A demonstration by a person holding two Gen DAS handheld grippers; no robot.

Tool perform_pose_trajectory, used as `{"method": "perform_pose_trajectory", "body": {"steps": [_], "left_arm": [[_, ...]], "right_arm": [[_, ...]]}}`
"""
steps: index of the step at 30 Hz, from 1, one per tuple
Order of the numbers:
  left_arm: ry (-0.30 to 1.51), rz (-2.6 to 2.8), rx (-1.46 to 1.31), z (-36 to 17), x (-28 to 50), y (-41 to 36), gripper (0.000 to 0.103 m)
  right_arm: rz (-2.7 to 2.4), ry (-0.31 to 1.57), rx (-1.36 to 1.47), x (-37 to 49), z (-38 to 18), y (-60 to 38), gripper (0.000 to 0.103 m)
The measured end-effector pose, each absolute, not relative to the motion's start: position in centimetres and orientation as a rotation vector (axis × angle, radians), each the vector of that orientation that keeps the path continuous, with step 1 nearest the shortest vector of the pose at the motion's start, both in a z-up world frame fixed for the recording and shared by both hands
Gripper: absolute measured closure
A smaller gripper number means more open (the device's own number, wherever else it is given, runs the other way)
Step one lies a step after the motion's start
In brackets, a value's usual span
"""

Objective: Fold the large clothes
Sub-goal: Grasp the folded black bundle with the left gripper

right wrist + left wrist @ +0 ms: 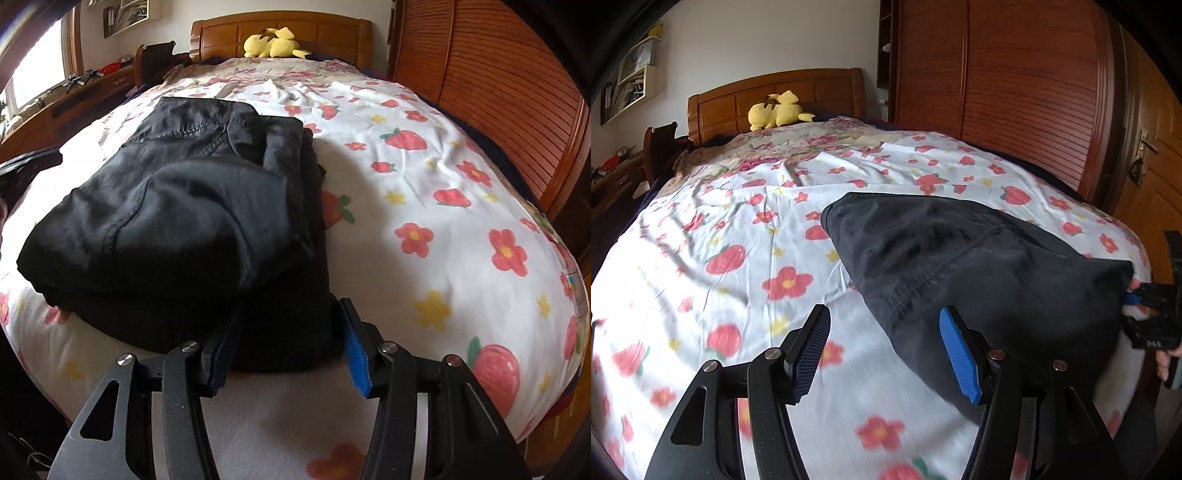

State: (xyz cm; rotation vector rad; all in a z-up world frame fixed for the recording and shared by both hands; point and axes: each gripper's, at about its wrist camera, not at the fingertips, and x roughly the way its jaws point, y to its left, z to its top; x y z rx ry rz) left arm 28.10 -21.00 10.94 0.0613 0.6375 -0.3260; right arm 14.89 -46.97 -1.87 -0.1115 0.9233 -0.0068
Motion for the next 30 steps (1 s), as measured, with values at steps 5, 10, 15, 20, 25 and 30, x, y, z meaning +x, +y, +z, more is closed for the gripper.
{"method": "perform_pose_trajectory", "body": {"steps": [5,10,15,20,25,30], "left_arm": [[0.687,-0.32,0.08,10.1,33.1,-22.2,0.039],[0.71,-0.311,0.112,9.4,36.6,-23.3,0.039],[0.738,-0.297,0.105,8.9,40.0,-23.6,0.039],[0.712,-0.286,0.088,9.5,42.4,-23.6,0.039],[0.743,-0.281,0.078,8.4,45.1,-23.8,0.039],[0.786,-0.291,0.071,6.1,46.7,-24.4,0.039]], "right_arm": [[-0.004,0.926,-0.052,15.1,-2.6,-47.9,0.037],[0.014,0.911,-0.007,14.8,-2.8,-48.5,0.036],[0.015,0.901,-0.029,14.9,-2.9,-48.2,0.036],[0.021,0.894,-0.026,14.9,-3.1,-48.2,0.035],[0.022,0.888,-0.019,14.9,-3.3,-48.1,0.034],[0.021,0.889,-0.018,14.9,-3.3,-48.0,0.033]]}}
